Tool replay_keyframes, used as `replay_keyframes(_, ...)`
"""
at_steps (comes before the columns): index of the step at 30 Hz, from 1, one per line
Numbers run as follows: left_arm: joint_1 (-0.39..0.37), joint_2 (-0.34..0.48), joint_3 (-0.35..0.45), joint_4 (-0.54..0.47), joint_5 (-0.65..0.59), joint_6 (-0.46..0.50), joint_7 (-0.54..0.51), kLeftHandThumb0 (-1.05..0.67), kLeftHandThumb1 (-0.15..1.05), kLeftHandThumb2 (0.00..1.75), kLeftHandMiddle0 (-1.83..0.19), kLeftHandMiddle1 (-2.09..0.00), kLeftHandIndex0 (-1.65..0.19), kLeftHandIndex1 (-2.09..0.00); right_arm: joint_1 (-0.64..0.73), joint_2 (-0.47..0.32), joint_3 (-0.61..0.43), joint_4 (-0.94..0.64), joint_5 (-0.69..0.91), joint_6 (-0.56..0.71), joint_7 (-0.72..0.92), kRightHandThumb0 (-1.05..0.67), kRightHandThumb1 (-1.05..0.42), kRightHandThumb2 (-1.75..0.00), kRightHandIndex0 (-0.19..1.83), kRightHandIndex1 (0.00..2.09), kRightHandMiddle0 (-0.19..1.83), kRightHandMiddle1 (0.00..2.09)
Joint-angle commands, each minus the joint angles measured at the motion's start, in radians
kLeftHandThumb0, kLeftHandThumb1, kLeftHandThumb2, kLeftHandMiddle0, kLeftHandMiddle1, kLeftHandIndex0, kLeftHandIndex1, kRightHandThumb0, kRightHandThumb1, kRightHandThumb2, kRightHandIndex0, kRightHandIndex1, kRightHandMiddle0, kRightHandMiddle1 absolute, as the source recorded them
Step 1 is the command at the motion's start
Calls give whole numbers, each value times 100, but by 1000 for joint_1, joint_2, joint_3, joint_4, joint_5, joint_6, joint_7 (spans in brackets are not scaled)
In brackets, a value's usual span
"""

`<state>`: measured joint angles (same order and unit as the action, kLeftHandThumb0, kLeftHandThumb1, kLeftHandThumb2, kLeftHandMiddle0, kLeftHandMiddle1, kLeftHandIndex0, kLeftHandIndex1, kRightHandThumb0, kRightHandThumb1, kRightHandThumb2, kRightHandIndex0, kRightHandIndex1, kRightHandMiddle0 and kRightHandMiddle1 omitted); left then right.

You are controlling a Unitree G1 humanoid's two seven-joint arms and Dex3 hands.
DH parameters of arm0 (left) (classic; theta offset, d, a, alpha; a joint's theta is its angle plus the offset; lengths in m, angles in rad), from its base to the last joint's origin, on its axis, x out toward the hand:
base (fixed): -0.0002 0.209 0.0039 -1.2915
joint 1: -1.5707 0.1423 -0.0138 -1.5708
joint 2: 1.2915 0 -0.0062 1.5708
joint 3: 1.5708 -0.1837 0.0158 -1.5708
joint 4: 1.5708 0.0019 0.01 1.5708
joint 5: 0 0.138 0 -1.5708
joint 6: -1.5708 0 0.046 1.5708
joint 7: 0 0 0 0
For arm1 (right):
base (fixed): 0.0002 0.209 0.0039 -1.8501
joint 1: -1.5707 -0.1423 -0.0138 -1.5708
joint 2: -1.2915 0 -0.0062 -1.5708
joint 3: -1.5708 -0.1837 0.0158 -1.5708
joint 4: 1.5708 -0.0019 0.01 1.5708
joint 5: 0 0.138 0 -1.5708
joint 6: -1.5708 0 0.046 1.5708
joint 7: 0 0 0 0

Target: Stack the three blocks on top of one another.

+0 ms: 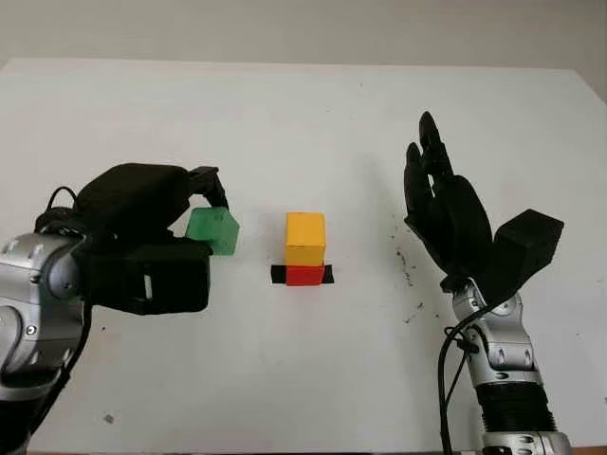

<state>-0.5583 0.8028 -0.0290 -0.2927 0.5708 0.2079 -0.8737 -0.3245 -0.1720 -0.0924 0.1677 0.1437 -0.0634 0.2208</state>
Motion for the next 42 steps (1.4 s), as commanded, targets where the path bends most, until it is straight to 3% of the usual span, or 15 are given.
replay_keyframes(1,-129,36,-31,57,-40,-2,-69,-38,102,5,-47,-7,-37,-128,2,1,3,-15,-2,-5,4,-70,-105,-55,-19,0,-19,0)
replay_keyframes(6,-286,34,-108,120,-69,59,-180,-37,101,5,-44,-5,-38,-135,4,4,7,-4,-6,-13,6,-68,-105,-53,-19,0,-19,0)
replay_keyframes(10,-377,25,-144,182,-120,17,-213,-37,101,5,-47,-6,-40,-139,0,3,14,14,-20,-19,2,-69,-105,-51,-19,0,-19,1)
replay_keyframes(16,-524,9,-231,230,-61,57,-264,-41,100,5,-42,-5,-42,-141,-14,20,13,34,-14,-29,2,-68,-105,-49,-19,0,-19,2)
replay_keyframes(23,-616,-52,-300,272,-16,114,-294,-38,98,5,-35,-2,-35,-135,-26,38,19,74,-19,-71,6,-69,-105,-49,-19,0,-19,1)
replay_keyframes(27,-642,-91,-323,270,17,176,-292,-37,100,6,-37,-5,-29,-119,-37,50,20,87,-18,-68,1,-72,-105,-47,-19,0,-19,3)
replay_keyframes(28,-644,-101,-325,269,24,188,-285,-40,100,6,-50,-12,-35,-124,-38,54,21,89,-20,-67,-3,-72,-105,-47,-19,0,-19,3)
replay_keyframes(29,-645,-109,-326,270,30,197,-281,-40,100,5,-40,-91,-31,-139,-39,58,21,90,-21,-66,-6,-72,-105,-47,-19,0,-19,3)
replay_keyframes(30,-649,-121,-328,268,36,216,-280,-41,100,5,-30,-139,-30,-145,-41,61,22,93,-20,-70,-4,-72,-105,-47,-19,0,-19,3)
replay_keyframes(31,-652,-130,-330,265,41,232,-280,-41,100,5,-26,-161,-32,-149,-42,65,20,96,-14,-72,-1,-73,-105,-47,-19,0,-19,3)
replay_keyframes(33,-654,-145,-332,252,45,269,-289,-41,100,5,-22,-171,-33,-150,-44,69,20,96,-10,-67,3,-73,-105,-46,-19,0,-19,3)
replay_keyframes(37,-647,-170,-331,215,32,363,-318,-39,103,6,-16,-171,-29,-147,-52,77,21,99,-15,-55,-5,-76,-105,-48,-19,0,-19,0)
replay_keyframes(38,-646,-174,-332,208,30,381,-322,-38,103,6,-10,-144,-27,-139,-54,79,21,102,-15,-57,-6,-75,-105,-48,-19,0,-19,0)
replay_keyframes(41,-633,-195,-321,183,1,431,-319,-35,103,5,-14,-95,-32,-134,-59,76,26,108,-30,-57,-14,-76,-105,-49,-19,0,-19,1)
replay_keyframes(42,-632,-202,-324,173,-3,456,-318,-33,102,5,-9,-103,-33,-149,-59,77,26,106,-30,-54,-15,-76,-105,-49,-19,0,-19,1)
